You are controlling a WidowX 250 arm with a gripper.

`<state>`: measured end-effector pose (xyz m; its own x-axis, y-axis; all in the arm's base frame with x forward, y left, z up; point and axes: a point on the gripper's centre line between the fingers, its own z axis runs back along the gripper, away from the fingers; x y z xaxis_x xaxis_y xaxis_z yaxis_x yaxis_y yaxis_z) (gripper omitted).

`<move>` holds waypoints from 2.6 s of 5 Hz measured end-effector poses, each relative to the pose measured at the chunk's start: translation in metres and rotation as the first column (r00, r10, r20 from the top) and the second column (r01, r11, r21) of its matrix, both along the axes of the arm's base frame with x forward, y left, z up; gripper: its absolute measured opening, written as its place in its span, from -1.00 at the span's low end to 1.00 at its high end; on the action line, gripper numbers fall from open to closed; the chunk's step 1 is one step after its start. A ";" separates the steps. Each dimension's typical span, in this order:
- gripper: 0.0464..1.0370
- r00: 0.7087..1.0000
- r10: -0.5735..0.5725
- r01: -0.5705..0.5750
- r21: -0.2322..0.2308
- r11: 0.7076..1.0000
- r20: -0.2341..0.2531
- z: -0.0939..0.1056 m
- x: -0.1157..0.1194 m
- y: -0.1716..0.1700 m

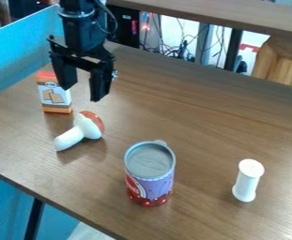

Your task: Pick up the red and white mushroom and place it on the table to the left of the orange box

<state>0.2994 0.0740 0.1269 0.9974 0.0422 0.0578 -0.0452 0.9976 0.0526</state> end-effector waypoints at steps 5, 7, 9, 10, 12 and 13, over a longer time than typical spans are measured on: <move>0.93 0.974 -0.089 0.098 0.034 0.995 -0.206 -0.065 -0.020 0.010; 0.93 0.964 -0.067 0.092 0.084 0.992 -0.258 -0.085 -0.016 0.020; 0.93 0.953 -0.033 0.069 0.109 0.992 -0.301 -0.100 -0.015 0.025; 0.80 0.958 -0.028 0.063 0.112 0.992 -0.286 -0.101 -0.013 0.026; -0.23 0.969 -0.036 0.052 0.060 0.997 -0.244 -0.104 -0.014 0.021; -0.45 0.973 -0.022 0.037 0.062 0.997 -0.229 -0.100 -0.018 0.024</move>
<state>0.2815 0.0977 0.0265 0.9855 0.0158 -0.1692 0.0053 0.9924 0.1233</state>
